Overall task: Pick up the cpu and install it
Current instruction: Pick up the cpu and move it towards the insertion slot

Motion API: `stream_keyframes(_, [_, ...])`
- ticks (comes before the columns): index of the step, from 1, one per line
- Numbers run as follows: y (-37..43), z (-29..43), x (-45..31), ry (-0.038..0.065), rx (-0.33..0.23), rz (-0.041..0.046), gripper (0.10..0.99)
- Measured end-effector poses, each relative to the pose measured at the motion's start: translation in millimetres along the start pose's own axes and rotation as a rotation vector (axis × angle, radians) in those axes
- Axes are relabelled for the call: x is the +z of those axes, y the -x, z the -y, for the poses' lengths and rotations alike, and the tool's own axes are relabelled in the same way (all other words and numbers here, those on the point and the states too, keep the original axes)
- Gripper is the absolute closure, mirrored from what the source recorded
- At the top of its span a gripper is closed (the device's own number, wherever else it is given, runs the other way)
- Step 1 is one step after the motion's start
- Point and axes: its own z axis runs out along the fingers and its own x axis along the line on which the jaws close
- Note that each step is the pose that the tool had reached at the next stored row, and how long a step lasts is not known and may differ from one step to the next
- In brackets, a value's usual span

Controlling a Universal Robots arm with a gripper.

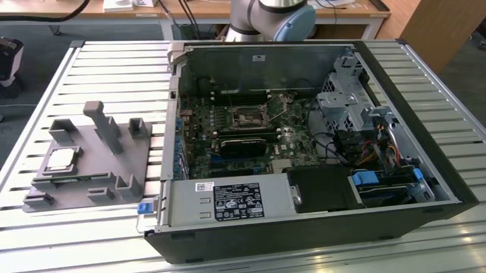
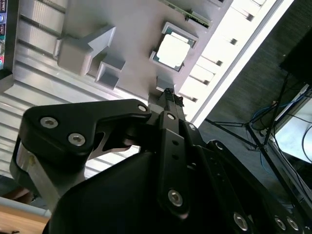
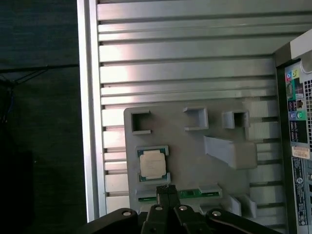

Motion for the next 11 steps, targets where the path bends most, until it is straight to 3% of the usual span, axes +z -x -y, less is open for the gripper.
stream_keyframes(3, [0.0, 4.7, 5.0, 0.0, -0.003, -0.0041, 0.98])
stream_keyframes(5, [0.2, 7.4, 8.8, 0.0, -0.011, -0.0094, 0.922])
stream_keyframes(7, [0.2, 9.0, 12.3, -0.001, -0.024, -0.0162, 0.922])
stream_keyframes(9, [0.1, 9.6, 15.9, -0.001, -0.042, -0.0189, 0.796])
stream_keyframes(10, [0.0, 9.7, 17.7, -0.001, -0.053, -0.0196, 0.796])
stream_keyframes(11, [-0.2, 9.8, 19.5, 0.0, -0.066, -0.0203, 0.737])
